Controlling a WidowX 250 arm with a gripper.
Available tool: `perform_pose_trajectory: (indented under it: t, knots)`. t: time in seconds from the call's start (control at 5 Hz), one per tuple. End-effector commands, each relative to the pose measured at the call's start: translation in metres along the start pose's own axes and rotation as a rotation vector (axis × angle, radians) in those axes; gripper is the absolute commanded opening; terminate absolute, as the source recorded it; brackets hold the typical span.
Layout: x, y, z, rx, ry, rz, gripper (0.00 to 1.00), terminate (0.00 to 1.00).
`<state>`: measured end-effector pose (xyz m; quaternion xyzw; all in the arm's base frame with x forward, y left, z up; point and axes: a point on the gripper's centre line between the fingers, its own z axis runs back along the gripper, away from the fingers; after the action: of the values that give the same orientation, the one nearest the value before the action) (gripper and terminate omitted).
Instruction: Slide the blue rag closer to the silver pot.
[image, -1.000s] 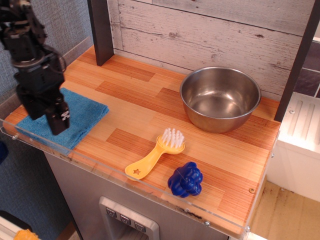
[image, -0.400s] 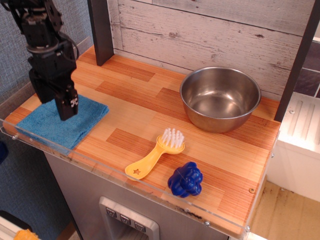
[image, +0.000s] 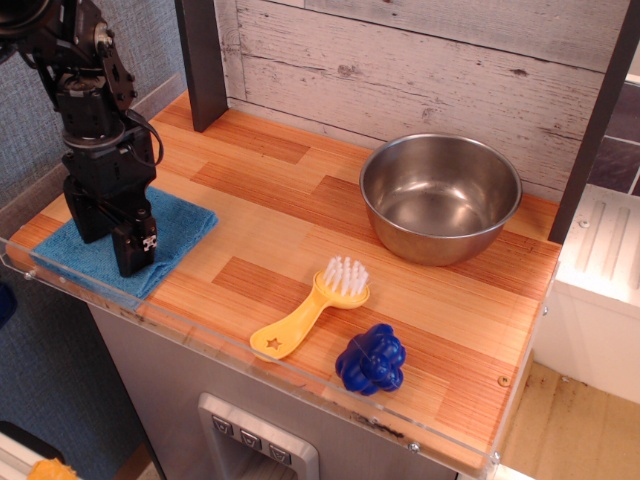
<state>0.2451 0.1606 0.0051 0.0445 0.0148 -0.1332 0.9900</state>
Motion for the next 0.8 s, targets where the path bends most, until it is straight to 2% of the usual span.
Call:
perform_pose_trajectory:
  t: [0.0,0.2,0.6]
  knots:
    - [0.025,-0.036,-0.037,-0.077,-0.008,-0.028,1.0,0.0]
    - [0.057,-0.046,-0.035,-0.079,-0.029,-0.022,1.0,0.0]
    - [0.136,-0.053,-0.023,-0.042,-0.094,-0.061,1.0,0.0]
